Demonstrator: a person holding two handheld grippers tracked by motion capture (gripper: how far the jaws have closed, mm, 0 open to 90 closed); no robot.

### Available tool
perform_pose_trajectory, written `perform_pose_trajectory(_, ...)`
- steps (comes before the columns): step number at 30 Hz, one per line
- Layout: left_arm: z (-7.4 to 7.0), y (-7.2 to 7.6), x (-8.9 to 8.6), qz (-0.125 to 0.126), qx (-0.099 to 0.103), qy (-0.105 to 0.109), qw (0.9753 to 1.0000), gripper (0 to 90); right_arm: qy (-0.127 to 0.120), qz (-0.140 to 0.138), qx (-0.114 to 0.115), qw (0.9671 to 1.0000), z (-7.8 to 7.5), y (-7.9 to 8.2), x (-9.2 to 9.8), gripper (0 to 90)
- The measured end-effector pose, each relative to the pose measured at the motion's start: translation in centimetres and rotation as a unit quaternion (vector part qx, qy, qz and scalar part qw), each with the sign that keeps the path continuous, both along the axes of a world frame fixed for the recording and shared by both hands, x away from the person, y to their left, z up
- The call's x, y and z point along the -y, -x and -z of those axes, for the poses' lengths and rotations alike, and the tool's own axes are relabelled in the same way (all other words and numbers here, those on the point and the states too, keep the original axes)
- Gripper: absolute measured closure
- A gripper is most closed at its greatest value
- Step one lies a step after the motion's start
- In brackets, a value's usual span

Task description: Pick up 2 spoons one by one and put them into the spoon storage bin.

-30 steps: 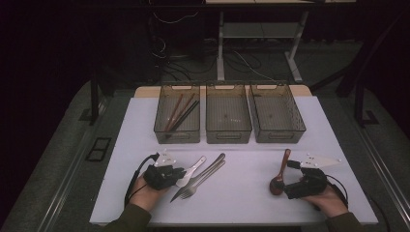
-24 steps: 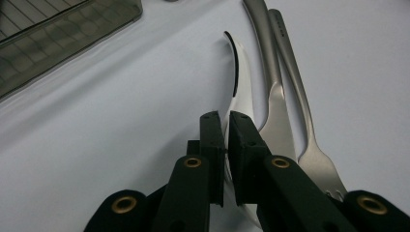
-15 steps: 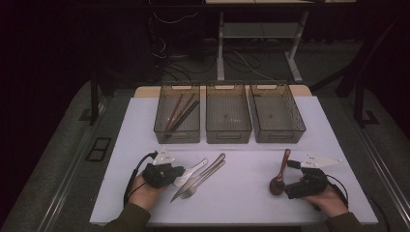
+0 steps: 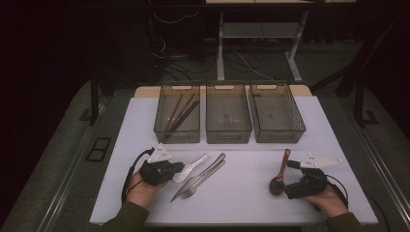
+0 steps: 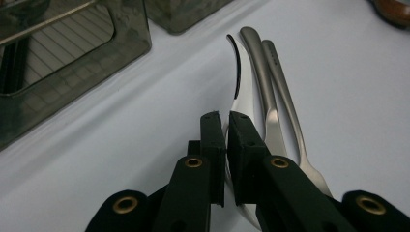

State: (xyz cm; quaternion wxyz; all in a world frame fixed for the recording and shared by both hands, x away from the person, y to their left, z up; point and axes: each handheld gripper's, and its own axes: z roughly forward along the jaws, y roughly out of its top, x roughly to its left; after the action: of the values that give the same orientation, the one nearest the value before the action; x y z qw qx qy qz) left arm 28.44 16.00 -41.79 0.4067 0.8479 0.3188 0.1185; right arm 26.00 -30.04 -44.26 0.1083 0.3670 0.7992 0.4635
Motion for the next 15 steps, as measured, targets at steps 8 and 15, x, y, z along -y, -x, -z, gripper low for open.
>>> perform_pose_trajectory(8,-0.9,-0.3,0.3,0.004,0.012,0.016,0.9998,85.0,0.000,0.001,0.001,1.0000,0.0,0.0,0.1,1.3)
perform_pose_trajectory(15,-1.5,-0.7,0.7,0.004,0.019,0.023,0.9995,85.1,0.001,0.001,0.002,1.0000,0.0,0.0,0.1,1.3)
